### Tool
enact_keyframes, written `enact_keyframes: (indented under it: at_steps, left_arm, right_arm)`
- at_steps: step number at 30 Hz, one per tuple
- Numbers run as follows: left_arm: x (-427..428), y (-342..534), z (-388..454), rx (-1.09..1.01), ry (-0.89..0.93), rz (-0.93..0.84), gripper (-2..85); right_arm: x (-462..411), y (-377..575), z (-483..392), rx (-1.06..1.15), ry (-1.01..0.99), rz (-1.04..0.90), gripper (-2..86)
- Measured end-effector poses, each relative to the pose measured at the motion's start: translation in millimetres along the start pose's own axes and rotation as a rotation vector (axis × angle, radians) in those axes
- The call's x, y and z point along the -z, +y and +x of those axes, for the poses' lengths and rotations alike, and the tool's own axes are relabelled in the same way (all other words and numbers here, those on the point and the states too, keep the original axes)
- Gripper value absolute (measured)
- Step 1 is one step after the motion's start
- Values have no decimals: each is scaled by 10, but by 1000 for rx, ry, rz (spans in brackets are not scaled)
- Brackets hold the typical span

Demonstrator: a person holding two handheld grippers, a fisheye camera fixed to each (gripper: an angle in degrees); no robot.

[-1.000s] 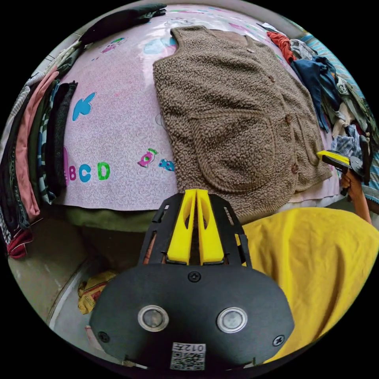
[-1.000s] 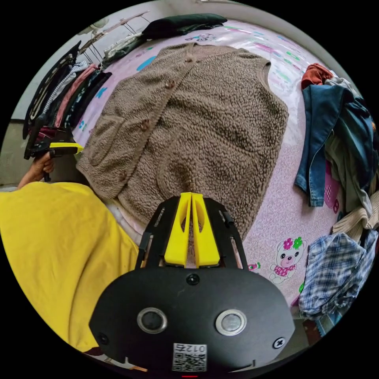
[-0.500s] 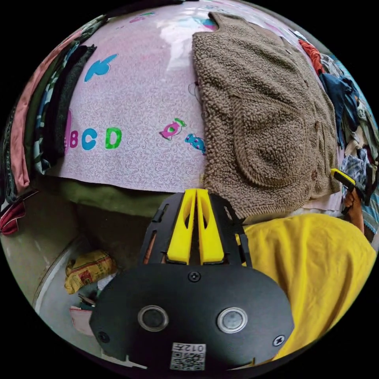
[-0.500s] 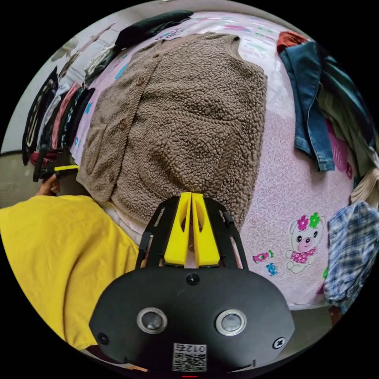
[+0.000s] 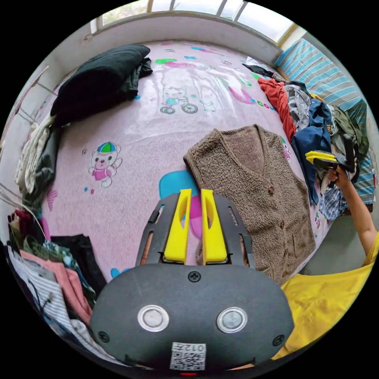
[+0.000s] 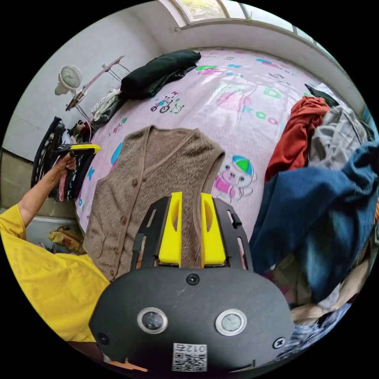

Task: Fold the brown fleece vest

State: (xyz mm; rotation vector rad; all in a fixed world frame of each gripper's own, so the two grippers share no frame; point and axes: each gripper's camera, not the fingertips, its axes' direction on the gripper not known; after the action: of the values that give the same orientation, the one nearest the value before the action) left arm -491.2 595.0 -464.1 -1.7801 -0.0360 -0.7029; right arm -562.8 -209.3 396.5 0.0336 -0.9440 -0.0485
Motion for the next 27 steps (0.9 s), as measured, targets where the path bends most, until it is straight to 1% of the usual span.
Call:
enact_keyframes:
  at_steps: [2, 5, 7, 10, 13, 15, 16, 18, 19, 20, 21, 25, 27]
  left_arm:
    - [-138, -485, -75, -81, -5, -54, 48]
    - [-283, -914, -146, -172, -20, -107, 70]
    - [-352, -1084, -194, -213, -19, -127, 80]
    - [-446, -1265, -259, -284, 65, -156, 89]
    - [-529, -1359, -290, -343, 115, -200, 92]
    - [-579, -1386, -298, -366, 116, -236, 89]
    - [-621, -1392, -305, -375, 113, -266, 84]
    - [-595, -1398, -331, -364, 104, -255, 74]
    - [-576, -1404, -348, -352, 118, -257, 64]
    - [-591, -1397, -345, -351, 160, -296, 54]
    - [-590, -1390, -339, -343, 156, -304, 49]
    - [-347, -1278, -260, -344, 130, -272, 22]
    - [-144, -1206, -241, -343, 151, -236, 16]
  right_arm:
    - [-97, -395, 127, 8, -18, -31, 87]
    - [-311, -889, 244, 46, -10, -97, 92]
    - [-414, -1088, 251, 88, 13, -121, 94]
    - [-560, -1291, 219, 169, -21, -174, 100]
    - [-716, -1358, 182, 237, -45, -258, 108]
    - [-840, -1350, 169, 264, -41, -333, 104]
    - [-826, -1344, 163, 269, -35, -320, 101]
    - [-811, -1328, 182, 264, -50, -323, 81]
    - [-816, -1316, 182, 269, -88, -333, 70]
    - [-838, -1288, 184, 254, -117, -345, 49]
    - [-821, -1249, 161, 252, -106, -331, 41]
    - [-591, -1124, 141, 218, -134, -265, 27]
    - [-300, -1021, 140, 199, -181, -203, 22]
